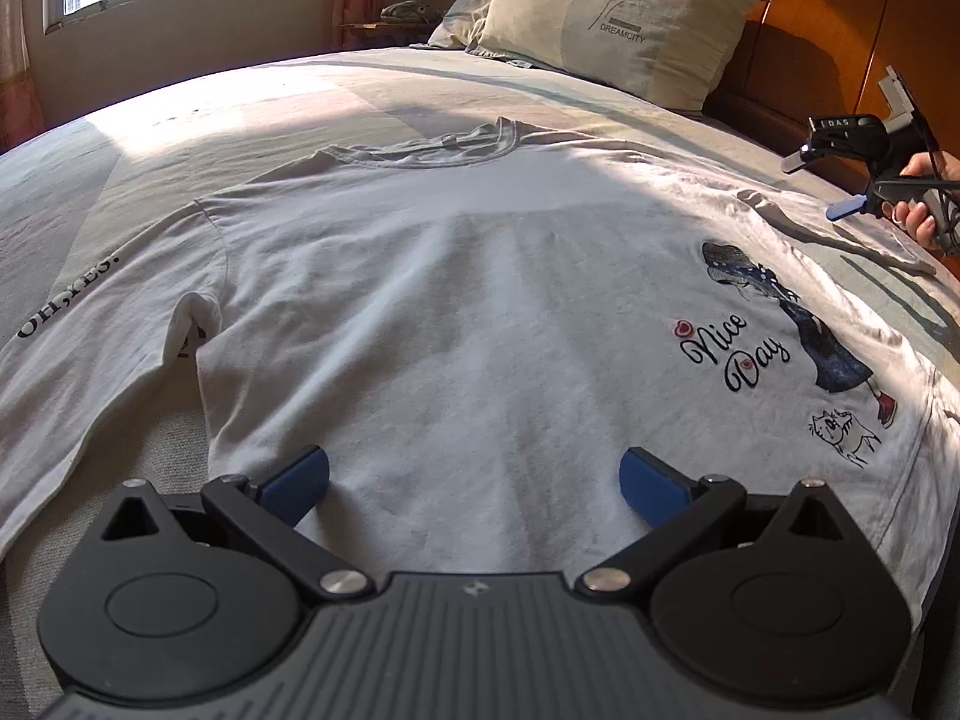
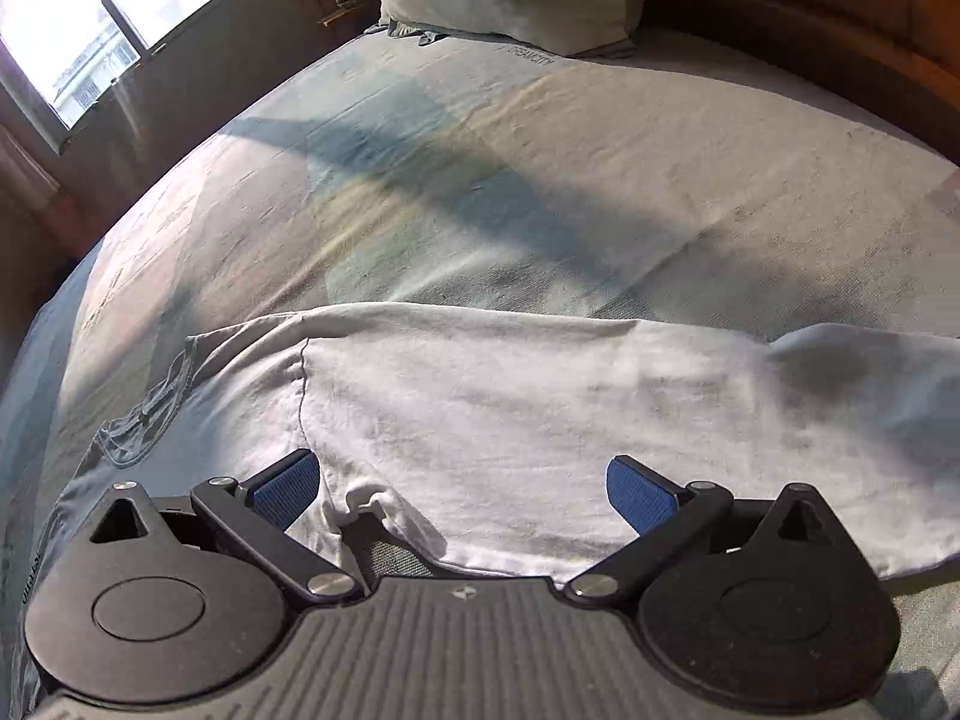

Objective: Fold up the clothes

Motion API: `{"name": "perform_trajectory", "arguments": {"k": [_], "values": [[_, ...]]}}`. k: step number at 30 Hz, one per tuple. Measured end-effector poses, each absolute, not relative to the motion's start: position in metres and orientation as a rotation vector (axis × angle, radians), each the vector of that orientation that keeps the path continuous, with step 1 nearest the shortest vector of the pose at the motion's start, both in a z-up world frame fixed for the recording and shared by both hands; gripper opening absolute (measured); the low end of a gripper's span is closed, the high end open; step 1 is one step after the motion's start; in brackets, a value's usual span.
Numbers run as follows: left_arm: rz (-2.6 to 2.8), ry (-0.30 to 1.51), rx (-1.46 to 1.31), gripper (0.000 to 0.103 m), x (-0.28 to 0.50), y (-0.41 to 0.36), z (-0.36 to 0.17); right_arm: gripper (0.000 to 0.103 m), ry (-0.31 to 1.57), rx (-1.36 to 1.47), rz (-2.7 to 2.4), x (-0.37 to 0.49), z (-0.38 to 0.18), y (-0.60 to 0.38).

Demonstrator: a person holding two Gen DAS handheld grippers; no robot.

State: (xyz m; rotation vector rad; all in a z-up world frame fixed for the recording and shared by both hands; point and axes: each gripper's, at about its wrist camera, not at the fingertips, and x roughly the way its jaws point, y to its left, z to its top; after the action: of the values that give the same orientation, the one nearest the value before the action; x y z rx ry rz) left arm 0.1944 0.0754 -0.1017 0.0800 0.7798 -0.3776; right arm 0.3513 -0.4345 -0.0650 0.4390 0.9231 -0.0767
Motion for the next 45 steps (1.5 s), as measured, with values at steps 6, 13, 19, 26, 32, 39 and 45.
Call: {"name": "perform_trajectory", "arguments": {"k": [6, 13, 19, 26, 32, 39, 45], "values": [[-0.374, 0.773, 0.087, 0.102, 0.195, 0.074, -0.104, 0.103, 0.907, 0.254, -0.261, 0.385, -0.098, -0.447], [-0.373, 0.767, 0.108, 0.102, 0.194, 0.072, -0.105, 0.103, 0.875, 0.19, -0.289, 0.413, -0.093, -0.465], [-0.373, 0.766, 0.106, 0.102, 0.193, 0.072, -0.105, 0.103, 0.78, 0.358, -0.304, 0.33, -0.06, -0.51], [-0.374, 0.747, 0.11, 0.102, 0.193, 0.072, -0.107, 0.103, 0.8, 0.431, -0.433, 0.292, -0.091, -0.57], [-0.378, 0.735, 0.109, 0.102, 0.195, 0.071, -0.108, 0.103, 0.821, 0.256, -0.477, 0.332, -0.1, -0.584], [-0.39, 0.74, 0.095, 0.102, 0.193, 0.073, -0.103, 0.103, 0.805, 0.272, -0.46, 0.323, -0.077, -0.563], [-0.386, 0.744, 0.102, 0.102, 0.192, 0.072, -0.103, 0.103, 0.862, 0.207, -0.434, 0.298, -0.097, -0.549]]}}
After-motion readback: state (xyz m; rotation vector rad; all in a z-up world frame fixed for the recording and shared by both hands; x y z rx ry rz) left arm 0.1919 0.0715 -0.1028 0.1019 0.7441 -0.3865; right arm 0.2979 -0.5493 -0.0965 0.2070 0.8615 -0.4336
